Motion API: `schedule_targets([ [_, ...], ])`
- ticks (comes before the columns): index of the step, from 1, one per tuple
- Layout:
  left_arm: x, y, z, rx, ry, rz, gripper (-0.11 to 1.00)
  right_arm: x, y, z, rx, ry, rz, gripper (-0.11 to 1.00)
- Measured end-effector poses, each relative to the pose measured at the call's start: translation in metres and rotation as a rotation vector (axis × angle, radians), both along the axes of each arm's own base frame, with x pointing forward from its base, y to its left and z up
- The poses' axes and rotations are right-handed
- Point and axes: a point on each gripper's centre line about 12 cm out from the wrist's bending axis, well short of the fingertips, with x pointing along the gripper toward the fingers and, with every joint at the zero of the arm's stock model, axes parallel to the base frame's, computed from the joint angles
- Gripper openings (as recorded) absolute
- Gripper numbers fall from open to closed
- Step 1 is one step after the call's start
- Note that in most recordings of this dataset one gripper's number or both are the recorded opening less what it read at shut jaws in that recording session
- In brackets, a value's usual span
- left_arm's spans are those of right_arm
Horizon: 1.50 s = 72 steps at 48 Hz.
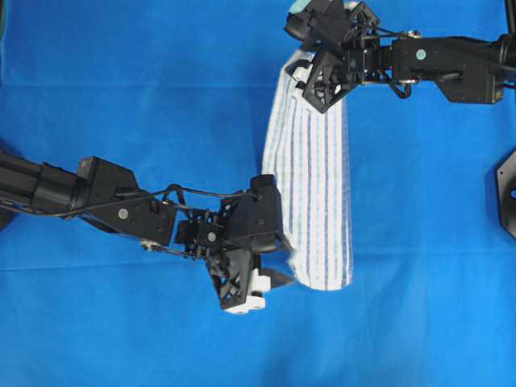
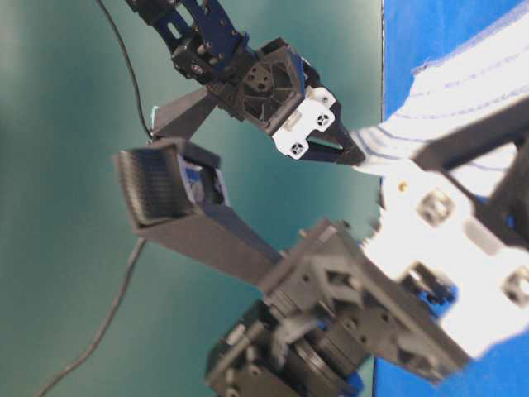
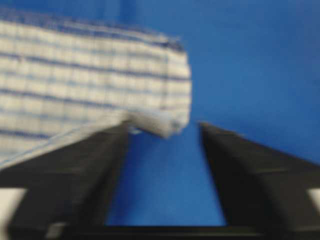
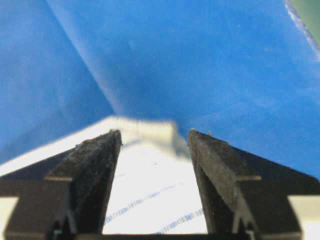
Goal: Fold the blue towel.
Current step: 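Release the strip and pull both grippers back to the sides, then move both grippers to the strip's top corners and grasp them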
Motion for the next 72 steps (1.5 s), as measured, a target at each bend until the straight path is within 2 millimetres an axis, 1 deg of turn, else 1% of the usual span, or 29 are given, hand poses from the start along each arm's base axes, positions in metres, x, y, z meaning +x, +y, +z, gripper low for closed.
schedule_targets([
  [2, -0.005, 0.001, 0.001, 0.003, 0.015, 0.0, 0.81, -0.002, 0.001, 0.005, -0.004, -0.009, -0.001, 0.56],
  [4, -0.01, 0.002, 0.004, 0.007, 0.025, -0.003, 0.85, -0.004, 0.002, 0.008, -0.007, -0.015, 0.002, 0.55],
  [11, -0.028, 0.008, 0.024, 0.016, 0.03, -0.006, 0.79, -0.02, 0.012, 0.03, -0.026, -0.062, 0.013, 0.54],
  [16, -0.042, 0.014, 0.037, 0.032, 0.011, -0.013, 0.79, -0.034, 0.021, 0.044, -0.039, -0.099, 0.026, 0.54],
  [21, -0.057, 0.027, 0.046, 0.062, -0.013, -0.014, 0.79, -0.05, 0.033, 0.056, -0.049, -0.144, 0.048, 0.54],
  [28, -0.071, 0.046, 0.058, 0.098, -0.09, 0.002, 0.79, -0.073, 0.059, 0.069, -0.056, -0.23, 0.121, 0.54],
  [40, -0.095, 0.067, 0.072, 0.159, -0.265, 0.019, 0.79, -0.114, 0.101, 0.088, -0.071, -0.366, 0.241, 0.54],
  [48, -0.115, 0.077, 0.078, 0.163, -0.339, 0.051, 0.79, -0.134, 0.12, 0.09, -0.066, -0.418, 0.298, 0.54],
  [57, -0.135, 0.08, 0.082, 0.16, -0.4, 0.065, 0.79, -0.14, 0.135, 0.082, -0.049, -0.415, 0.362, 0.54],
  [61, -0.137, 0.082, 0.086, 0.159, -0.427, 0.073, 0.79, -0.14, 0.136, 0.078, -0.045, -0.403, 0.366, 0.54],
  [67, -0.137, 0.084, 0.086, 0.163, -0.428, 0.079, 0.79, -0.138, 0.136, 0.075, -0.042, -0.389, 0.366, 0.54],
  [72, -0.132, 0.088, 0.086, 0.165, -0.425, 0.093, 0.79, -0.137, 0.136, 0.074, -0.042, -0.383, 0.365, 0.55],
])
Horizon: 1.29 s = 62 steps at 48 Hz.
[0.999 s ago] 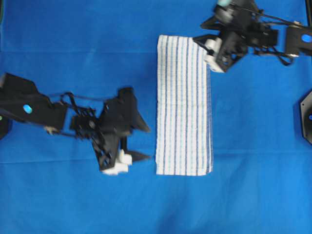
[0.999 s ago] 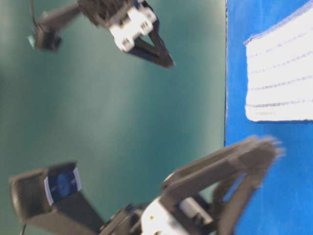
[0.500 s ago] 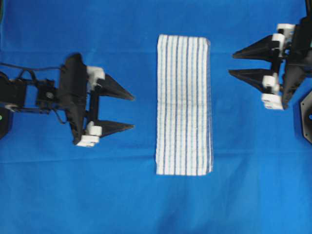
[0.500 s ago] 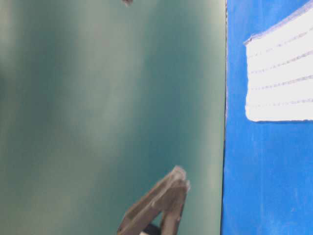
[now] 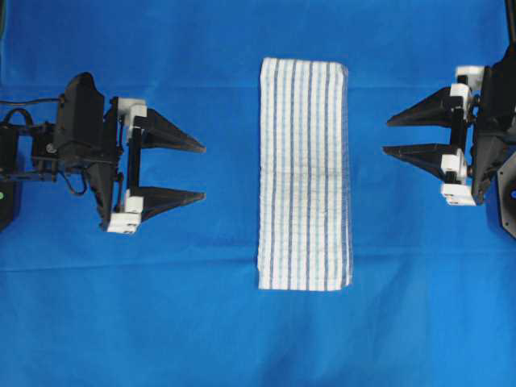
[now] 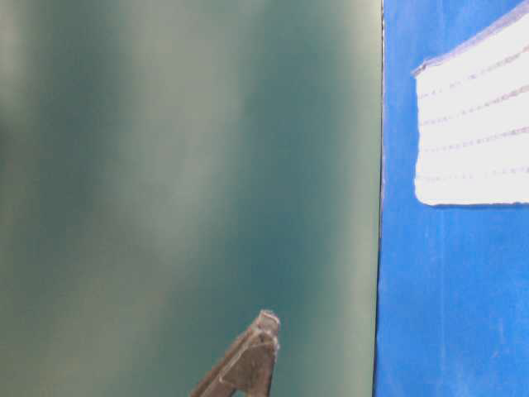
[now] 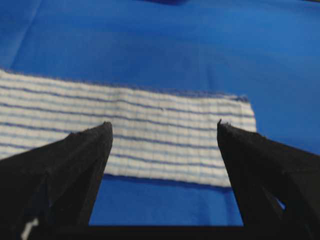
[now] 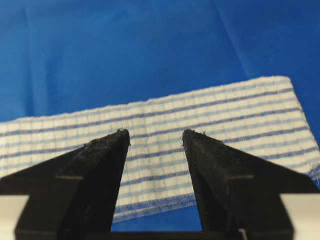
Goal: Fold the blue towel.
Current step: 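Move both grippers to the strip's top corners and grasp them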
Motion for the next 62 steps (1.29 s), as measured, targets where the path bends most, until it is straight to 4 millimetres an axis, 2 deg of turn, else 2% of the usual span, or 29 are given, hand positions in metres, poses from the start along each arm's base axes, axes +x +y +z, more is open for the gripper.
schedule_targets([
  [5, 0.01, 0.009, 0.0, 0.003, 0.005, 0.028, 0.79, -0.001, -0.007, 0.0, 0.002, -0.001, -0.03, 0.58],
  [10, 0.026, 0.025, -0.003, 0.008, 0.016, 0.072, 0.8, -0.002, -0.024, -0.005, 0.004, 0.018, -0.105, 0.63],
  [17, 0.043, 0.06, -0.016, 0.003, 0.057, 0.166, 0.83, 0.0, -0.06, -0.022, 0.021, 0.083, -0.24, 0.65],
  [24, 0.056, 0.096, -0.037, -0.009, 0.123, 0.252, 0.89, 0.012, -0.091, -0.04, 0.045, 0.14, -0.316, 0.65],
  [38, 0.073, 0.15, -0.084, -0.036, 0.227, 0.367, 0.89, 0.044, -0.142, -0.1, 0.069, 0.327, -0.354, 0.65],
  [50, 0.086, 0.175, -0.124, -0.054, 0.293, 0.407, 0.89, 0.058, -0.169, -0.134, 0.083, 0.419, -0.367, 0.65],
  [62, 0.093, 0.191, -0.146, -0.066, 0.321, 0.435, 0.89, 0.058, -0.172, -0.152, 0.105, 0.456, -0.365, 0.65],
])
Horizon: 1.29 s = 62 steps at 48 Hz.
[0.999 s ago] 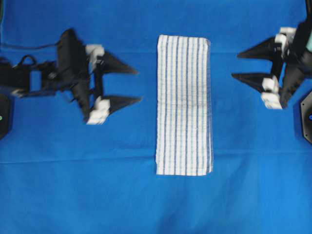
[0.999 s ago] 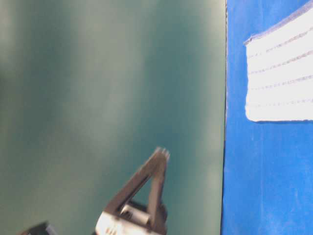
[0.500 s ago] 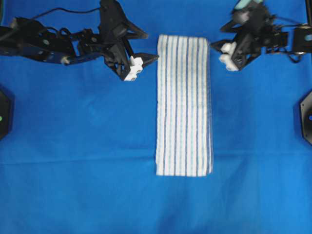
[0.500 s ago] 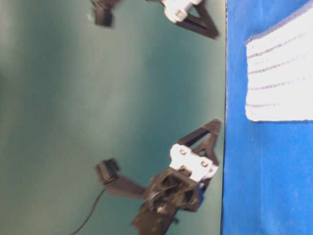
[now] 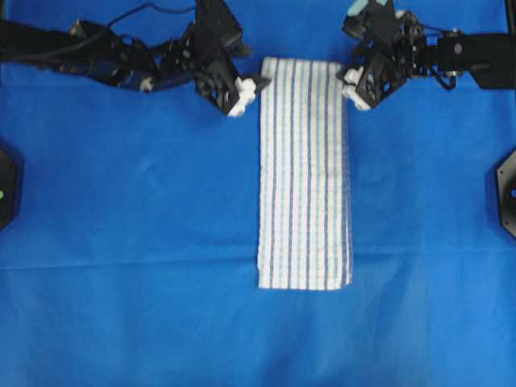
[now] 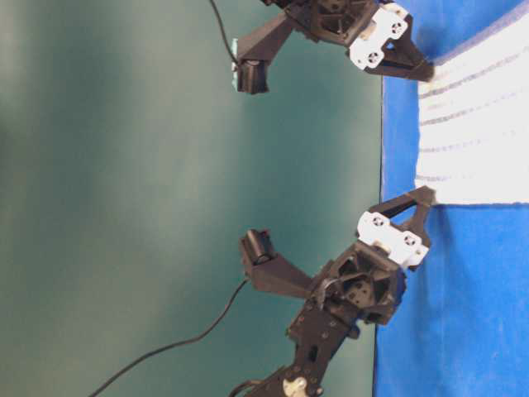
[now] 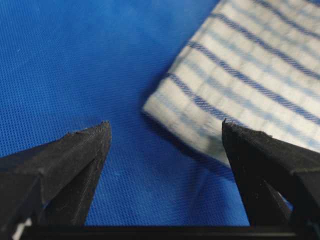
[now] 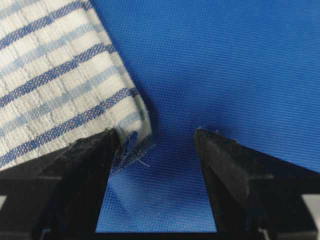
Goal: Fold the blue towel.
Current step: 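Move both grippers to the strip's top corners and grasp them, then lift the top end of the strip and fold it downward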
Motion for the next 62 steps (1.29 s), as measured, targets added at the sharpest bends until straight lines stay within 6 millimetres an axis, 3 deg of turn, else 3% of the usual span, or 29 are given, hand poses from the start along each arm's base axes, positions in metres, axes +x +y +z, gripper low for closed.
schedule_targets([
  [11, 0.009, 0.004, -0.005, -0.011, -0.01, 0.012, 0.81, 0.001, 0.001, -0.004, 0.011, -0.005, 0.006, 0.58],
  [15, 0.011, 0.006, -0.007, -0.014, -0.005, 0.015, 0.65, 0.003, 0.004, -0.004, 0.012, -0.006, 0.016, 0.42],
  [20, 0.011, 0.007, -0.009, -0.025, 0.015, 0.017, 0.33, 0.005, 0.008, -0.005, 0.011, -0.003, 0.034, 0.12],
  [27, 0.013, 0.002, -0.009, -0.023, 0.028, -0.001, 0.03, 0.003, 0.009, -0.007, 0.016, 0.001, 0.03, 0.1],
  [51, 0.014, 0.0, 0.001, -0.019, 0.03, -0.008, 0.03, 0.002, 0.003, 0.002, -0.005, 0.003, 0.007, 0.1],
  [62, 0.011, 0.024, 0.012, -0.011, 0.013, 0.038, 0.03, 0.0, -0.019, 0.015, -0.031, -0.03, -0.048, 0.1],
])
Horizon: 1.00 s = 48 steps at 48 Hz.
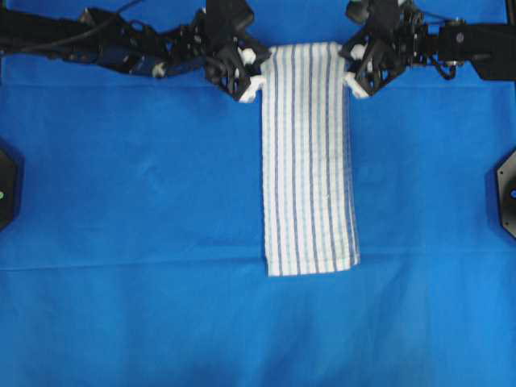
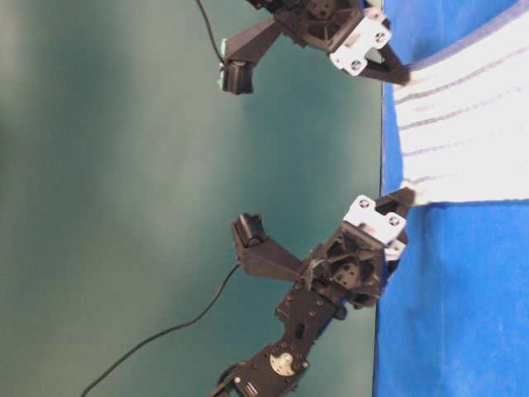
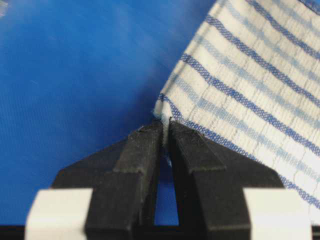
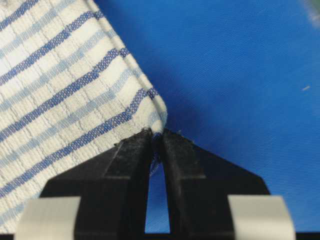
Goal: Fold the blue towel.
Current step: 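Lift the top end of the strip and fold it downward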
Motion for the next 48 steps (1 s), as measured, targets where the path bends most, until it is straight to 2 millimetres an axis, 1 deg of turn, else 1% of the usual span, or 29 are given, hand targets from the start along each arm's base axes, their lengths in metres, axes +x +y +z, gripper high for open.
schedule_targets([
  [13, 0.003, 0.035, 0.018, 0.011, 0.022, 0.044, 0.03, 0.001, -0.021, 0.012, -0.027, -0.032, -0.044, 0.1],
  [18, 0.005, 0.043, 0.024, 0.027, 0.042, 0.036, 0.03, 0.001, -0.023, 0.014, -0.031, -0.037, -0.049, 0.1],
  [22, 0.006, 0.043, 0.026, 0.036, 0.052, 0.026, 0.03, 0.001, -0.024, 0.014, -0.032, -0.035, -0.05, 0.1],
  [29, 0.007, 0.041, 0.025, 0.038, 0.059, 0.017, 0.03, 0.001, -0.024, 0.015, -0.031, -0.04, -0.054, 0.1],
  [34, 0.006, 0.039, 0.032, 0.045, 0.052, 0.013, 0.03, 0.0, -0.024, 0.021, -0.037, -0.055, -0.059, 0.1],
  [37, 0.005, 0.032, 0.039, 0.05, 0.047, 0.001, 0.03, -0.001, -0.02, 0.027, -0.044, -0.067, -0.056, 0.1],
  [43, 0.003, 0.015, 0.05, 0.056, 0.039, -0.027, 0.03, -0.002, -0.006, 0.037, -0.054, -0.087, -0.032, 0.1],
  [48, -0.001, -0.004, 0.055, 0.056, 0.041, -0.06, 0.03, -0.003, 0.014, 0.046, -0.059, -0.105, 0.004, 0.1],
])
